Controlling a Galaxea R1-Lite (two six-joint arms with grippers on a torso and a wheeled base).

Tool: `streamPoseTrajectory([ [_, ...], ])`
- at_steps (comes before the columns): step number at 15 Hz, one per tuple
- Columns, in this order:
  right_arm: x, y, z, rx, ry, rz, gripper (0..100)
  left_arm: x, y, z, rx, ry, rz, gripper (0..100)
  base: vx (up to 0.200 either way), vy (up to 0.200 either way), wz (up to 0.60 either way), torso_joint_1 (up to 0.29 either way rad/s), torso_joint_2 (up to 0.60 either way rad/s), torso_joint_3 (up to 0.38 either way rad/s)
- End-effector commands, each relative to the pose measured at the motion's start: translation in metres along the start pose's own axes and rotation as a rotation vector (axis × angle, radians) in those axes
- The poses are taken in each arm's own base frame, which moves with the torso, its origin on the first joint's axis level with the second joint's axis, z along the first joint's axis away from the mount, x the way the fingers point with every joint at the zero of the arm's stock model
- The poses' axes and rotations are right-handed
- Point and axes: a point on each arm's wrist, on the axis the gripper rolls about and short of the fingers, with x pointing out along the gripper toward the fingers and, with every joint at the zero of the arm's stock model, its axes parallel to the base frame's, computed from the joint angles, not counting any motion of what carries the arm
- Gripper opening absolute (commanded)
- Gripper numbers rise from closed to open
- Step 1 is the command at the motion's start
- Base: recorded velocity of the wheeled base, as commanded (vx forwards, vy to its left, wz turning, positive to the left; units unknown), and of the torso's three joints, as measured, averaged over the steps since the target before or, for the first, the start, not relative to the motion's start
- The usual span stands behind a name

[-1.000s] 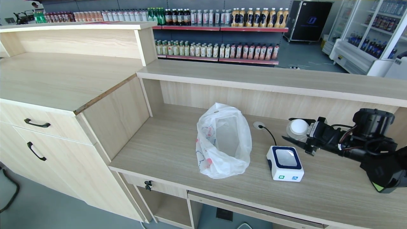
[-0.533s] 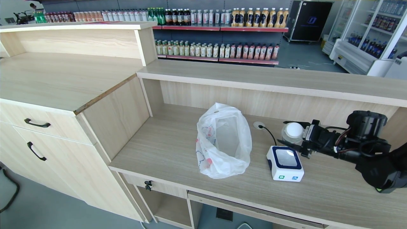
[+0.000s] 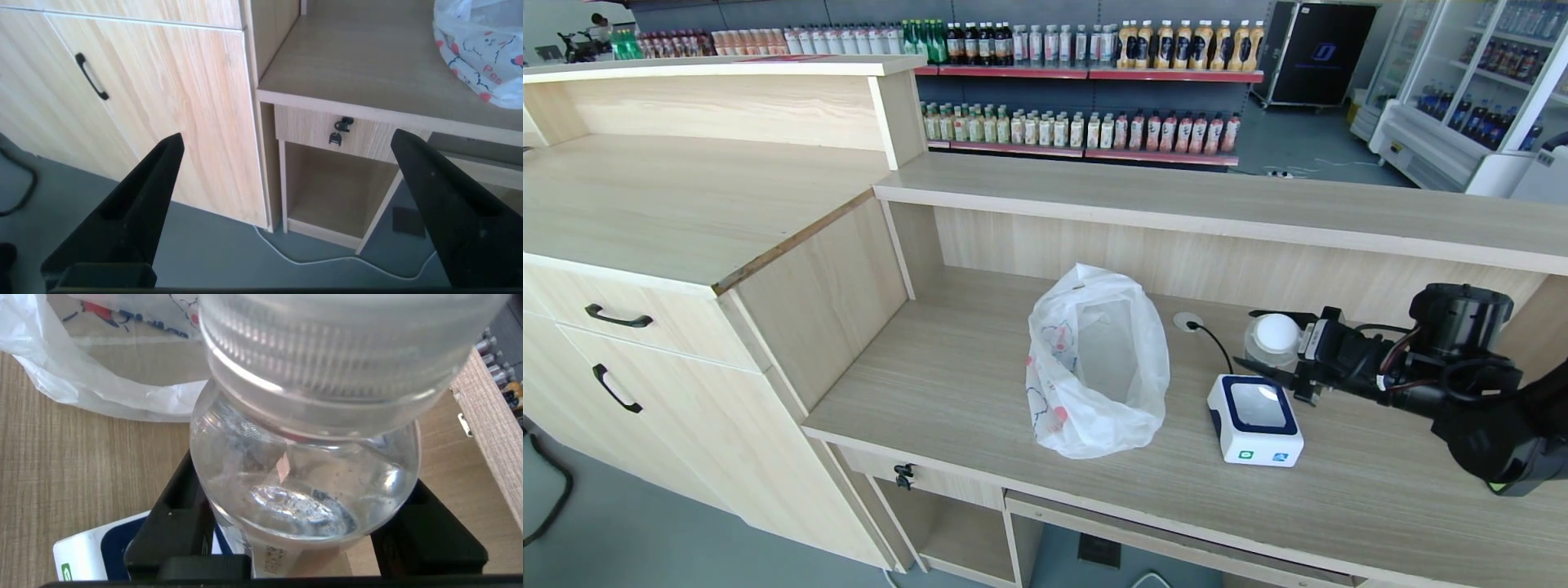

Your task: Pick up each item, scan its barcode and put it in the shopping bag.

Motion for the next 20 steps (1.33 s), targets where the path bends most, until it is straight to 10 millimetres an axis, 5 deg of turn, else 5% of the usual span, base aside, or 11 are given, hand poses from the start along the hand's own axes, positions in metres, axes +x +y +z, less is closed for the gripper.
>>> streamPoseTrajectory([
  [1, 0.000, 0.000, -0.001, 0.002, 0.002, 0.000, 0, 0.000, 0.000, 0.000, 0.000, 0.000, 0.001, 100, 0.000, 0.000, 0.00, 0.000, 0.00, 0.000],
  [12, 0.002, -0.005, -0.003, 0.003, 0.003, -0.011, 0, 0.000, 0.000, 0.000, 0.000, 0.000, 0.001, 100, 0.000, 0.000, 0.00, 0.000, 0.00, 0.000],
  [15, -0.022, -0.029, 0.015, 0.093, 0.082, -0.115, 0, 0.000, 0.000, 0.000, 0.000, 0.000, 0.001, 100, 0.000, 0.000, 0.00, 0.000, 0.00, 0.000],
  [17, -0.059, -0.048, 0.046, 0.328, 0.212, -0.303, 0, 0.000, 0.000, 0.000, 0.000, 0.000, 0.001, 100, 0.000, 0.000, 0.00, 0.000, 0.00, 0.000],
  [20, -0.085, -0.037, 0.061, 0.561, 0.339, -0.495, 0, 0.000, 0.000, 0.000, 0.000, 0.000, 0.001, 100, 0.000, 0.000, 0.00, 0.000, 0.00, 0.000],
])
